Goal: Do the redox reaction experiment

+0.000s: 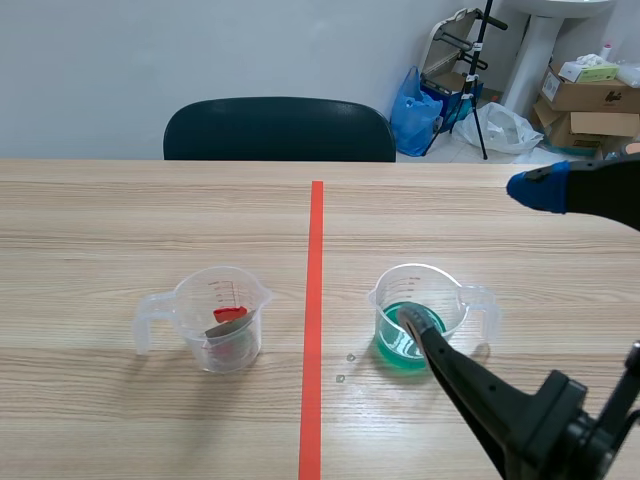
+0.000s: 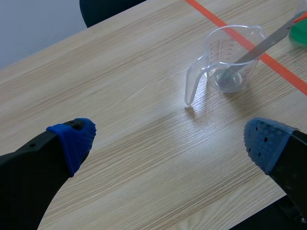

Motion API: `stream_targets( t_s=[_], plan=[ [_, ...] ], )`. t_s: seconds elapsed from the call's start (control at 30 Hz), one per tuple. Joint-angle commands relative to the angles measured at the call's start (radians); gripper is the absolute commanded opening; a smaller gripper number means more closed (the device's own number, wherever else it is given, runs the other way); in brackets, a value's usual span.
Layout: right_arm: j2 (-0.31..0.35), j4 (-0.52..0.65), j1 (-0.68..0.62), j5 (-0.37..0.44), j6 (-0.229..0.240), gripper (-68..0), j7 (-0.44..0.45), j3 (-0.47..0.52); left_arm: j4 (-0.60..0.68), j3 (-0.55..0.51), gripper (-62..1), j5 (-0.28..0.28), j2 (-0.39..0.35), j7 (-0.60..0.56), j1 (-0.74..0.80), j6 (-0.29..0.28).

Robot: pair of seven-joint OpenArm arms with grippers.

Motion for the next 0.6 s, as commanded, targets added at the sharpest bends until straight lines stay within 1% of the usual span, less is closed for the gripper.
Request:
stream_targets(
  t_s=[0.0, 0.1, 0.13, 0.37, 0.5, 0.57],
  plan=[
    [0.000, -0.001, 0.011, -0.017, -0.008, 0.4, 0.011, 0.007, 0.002, -0.002, 1.4, -0.007, 0.016, -0.016, 0.002, 0.000],
    [0.000, -0.001, 0.011, -0.078, -0.008, 0.4, 0.008, 0.007, 0.002, -0.002, 1.4, -0.007, 0.016, 0.002, 0.002, 0.000],
    [0.000, -0.001, 0.011, -0.082, -0.007, 0.4, 0.008, 0.006, 0.002, -0.002, 1.4, -0.007, 0.016, 0.002, 0.002, 0.000],
    [0.000, -0.001, 0.012, -0.077, -0.007, 0.4, 0.027, 0.006, 0.002, -0.002, 1.4, -0.006, 0.016, 0.008, 0.002, 0.000],
    [0.000, -0.001, 0.012, -0.050, -0.007, 0.4, 0.027, 0.006, 0.002, -0.002, 1.4, -0.006, 0.016, 0.008, 0.002, 0.000],
    [0.000, -0.001, 0.011, -0.049, -0.007, 0.4, 0.027, 0.006, 0.002, -0.002, 1.4, -0.006, 0.016, 0.008, 0.002, 0.000]
  ],
)
